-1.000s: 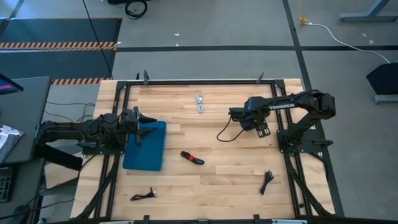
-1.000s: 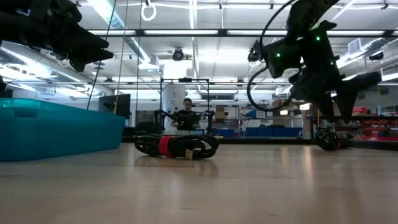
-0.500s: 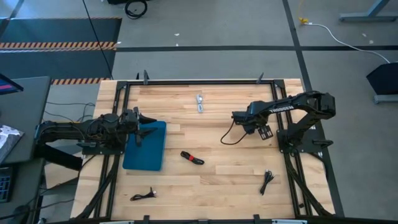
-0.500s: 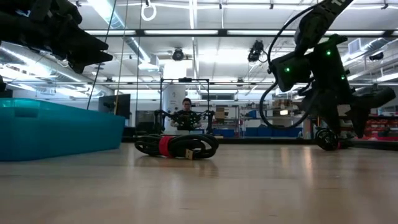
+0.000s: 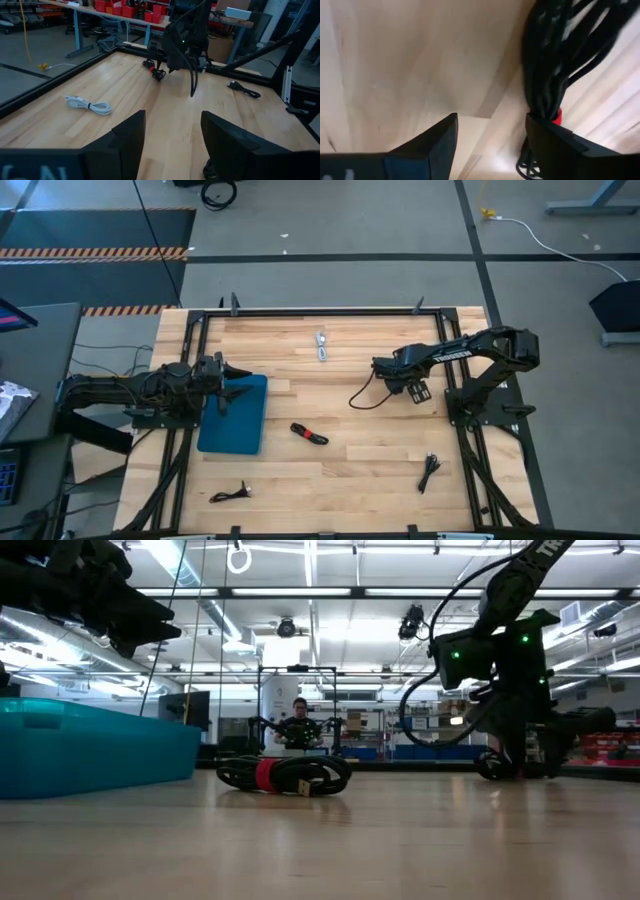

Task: Pick and place USB-C Cables
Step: Put the black charger cable into the blue bin

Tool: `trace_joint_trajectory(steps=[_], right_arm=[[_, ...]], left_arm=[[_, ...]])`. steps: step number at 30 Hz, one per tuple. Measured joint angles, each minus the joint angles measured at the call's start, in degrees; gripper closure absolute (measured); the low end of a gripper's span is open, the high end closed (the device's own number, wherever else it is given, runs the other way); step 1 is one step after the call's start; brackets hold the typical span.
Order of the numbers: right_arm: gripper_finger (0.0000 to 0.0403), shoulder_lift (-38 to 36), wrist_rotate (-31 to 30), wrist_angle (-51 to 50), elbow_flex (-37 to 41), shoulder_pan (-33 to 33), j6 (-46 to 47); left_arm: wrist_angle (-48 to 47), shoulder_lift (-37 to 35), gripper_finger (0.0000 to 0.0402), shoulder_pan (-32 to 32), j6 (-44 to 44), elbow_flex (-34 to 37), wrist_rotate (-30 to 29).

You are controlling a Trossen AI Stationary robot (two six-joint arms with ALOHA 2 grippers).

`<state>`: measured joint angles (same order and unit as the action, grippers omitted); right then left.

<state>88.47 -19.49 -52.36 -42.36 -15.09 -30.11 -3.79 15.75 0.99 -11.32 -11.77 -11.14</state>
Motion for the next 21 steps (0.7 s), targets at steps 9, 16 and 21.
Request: trace_joint_trajectory(steps=[9, 16, 21], right_arm=[[0.0172, 0.01, -3.71, -4.44, -7.09, -1.84, -0.99], [0.0172, 0.55, -1.54, -0.36, -4.19, -5.96, -0.98], [0.0173, 0.57, -0.76, 4.84, -0.31, -7.7, -2.38]], left_arm=[[0.04, 0.0, 0.0202, 0.07, 0.73, -0.02, -0.26], [-0.43, 0.0, 0.0202, 0.07, 0.26, -0.02, -0.26], [-0.83, 0.0, 0.0202, 0.07, -0.1, -0.02, -0.26]])
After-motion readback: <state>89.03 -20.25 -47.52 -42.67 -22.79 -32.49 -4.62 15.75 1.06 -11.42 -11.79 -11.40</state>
